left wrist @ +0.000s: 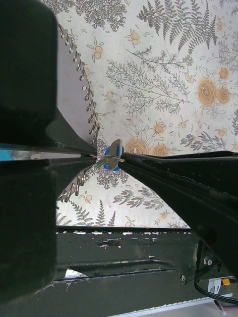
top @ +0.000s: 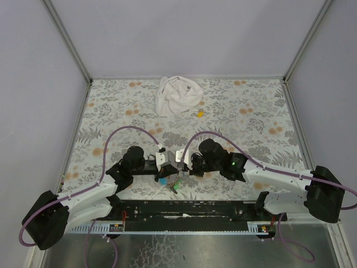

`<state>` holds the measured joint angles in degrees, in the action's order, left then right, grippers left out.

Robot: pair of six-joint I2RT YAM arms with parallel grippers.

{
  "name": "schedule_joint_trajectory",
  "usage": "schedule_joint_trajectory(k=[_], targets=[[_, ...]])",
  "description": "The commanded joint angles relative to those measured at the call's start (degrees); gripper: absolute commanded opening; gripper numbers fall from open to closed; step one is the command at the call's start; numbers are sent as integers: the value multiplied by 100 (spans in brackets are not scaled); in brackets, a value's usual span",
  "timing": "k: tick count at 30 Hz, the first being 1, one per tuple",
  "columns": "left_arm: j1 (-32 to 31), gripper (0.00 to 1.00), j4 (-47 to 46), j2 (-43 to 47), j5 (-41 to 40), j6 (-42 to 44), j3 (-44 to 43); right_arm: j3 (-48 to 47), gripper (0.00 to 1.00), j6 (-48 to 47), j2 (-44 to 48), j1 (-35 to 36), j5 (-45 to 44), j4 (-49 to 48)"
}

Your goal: Put the keys on the keyring

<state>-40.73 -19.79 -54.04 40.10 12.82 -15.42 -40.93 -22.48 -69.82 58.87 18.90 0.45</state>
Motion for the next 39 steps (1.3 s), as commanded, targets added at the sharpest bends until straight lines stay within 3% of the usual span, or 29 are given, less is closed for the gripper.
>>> schedule_joint_trajectory(k=[1,39], targets=[[16,0,-295,69,134,91,-181,-251,0,44,-27,39,-119,-94],[-76,0,-435,23,222,63,-182,-365,0,365,-156,39,306,-507]])
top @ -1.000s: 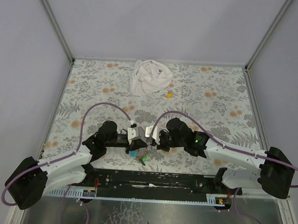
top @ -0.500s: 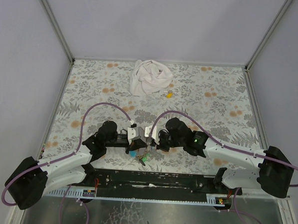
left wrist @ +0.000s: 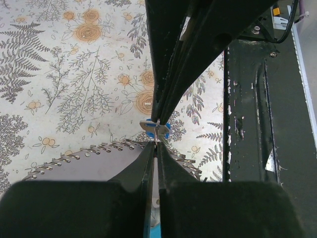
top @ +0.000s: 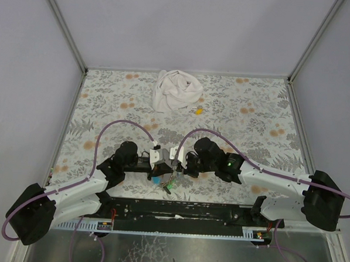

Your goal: Put the keys on the keyring

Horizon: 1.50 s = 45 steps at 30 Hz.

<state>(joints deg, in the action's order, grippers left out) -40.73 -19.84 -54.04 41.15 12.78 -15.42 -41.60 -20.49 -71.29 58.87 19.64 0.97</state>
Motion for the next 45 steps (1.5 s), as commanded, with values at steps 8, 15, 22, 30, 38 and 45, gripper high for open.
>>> schedule_joint_trajectory(k=[8,15,22,30,38,45], targets=[[-332,0,-168,-122,-177,233,-330,-443,0,143,-228,45,348,-635],[-367,0,-120,-97,-379,222,-342,-570,0,-16,-349,42,425,-520],[-370,0,-246,166,-616,155,-184,-340,14,-288,16,37,357,-391],[-366,0,-260,183,-653,144,-158,-160,30,-482,383,28,301,-134],[-367,0,-283,205,-740,118,-137,365,33,-363,729,-48,151,-243],[-371,0,-327,270,-696,94,-111,615,28,-352,635,-53,56,-563]])
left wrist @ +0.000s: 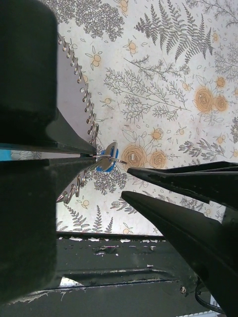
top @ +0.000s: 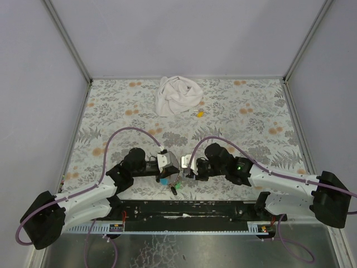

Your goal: Put the keys on the keyring

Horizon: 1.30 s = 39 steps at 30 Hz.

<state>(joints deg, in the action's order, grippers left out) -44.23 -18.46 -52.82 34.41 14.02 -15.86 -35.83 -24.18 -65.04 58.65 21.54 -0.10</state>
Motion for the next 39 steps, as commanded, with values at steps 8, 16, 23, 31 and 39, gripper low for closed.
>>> schedule_joint_trajectory(k=[8,16,23,31,39], targets=[[-16,0,-449,127,51,-18,-84,174,27,76,0,-38,-410,-905],[-16,0,-440,109,58,-18,-93,187,27,102,6,-45,-470,-959],[-15,0,-450,114,75,-22,-93,118,15,82,-74,-45,-379,-942],[-16,0,-453,64,113,-22,-115,29,3,58,-162,-47,-177,-1007],[-16,0,-388,-56,138,5,-180,-71,0,55,-200,-46,-17,-1084]])
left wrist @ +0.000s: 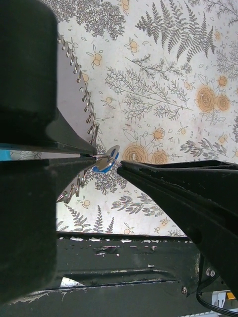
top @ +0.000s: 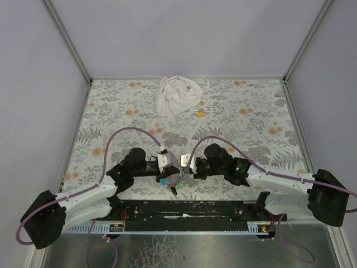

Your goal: Put the keys on the keyring

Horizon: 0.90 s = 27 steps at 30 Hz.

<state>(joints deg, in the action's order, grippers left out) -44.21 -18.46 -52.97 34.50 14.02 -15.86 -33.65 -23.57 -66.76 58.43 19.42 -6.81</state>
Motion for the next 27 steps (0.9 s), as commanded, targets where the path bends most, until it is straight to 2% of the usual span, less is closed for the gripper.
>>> schedule_joint_trajectory(k=[1,19,27], targets=[[-20,0,-382,-64,155,16,-188,-294,0,-7,-34,-24,187,-417],[-19,0,-217,-185,438,109,-307,-603,0,-154,-262,-23,216,-329],[-28,0,-97,-151,522,182,-339,-727,0,-204,-259,-82,-177,-112]])
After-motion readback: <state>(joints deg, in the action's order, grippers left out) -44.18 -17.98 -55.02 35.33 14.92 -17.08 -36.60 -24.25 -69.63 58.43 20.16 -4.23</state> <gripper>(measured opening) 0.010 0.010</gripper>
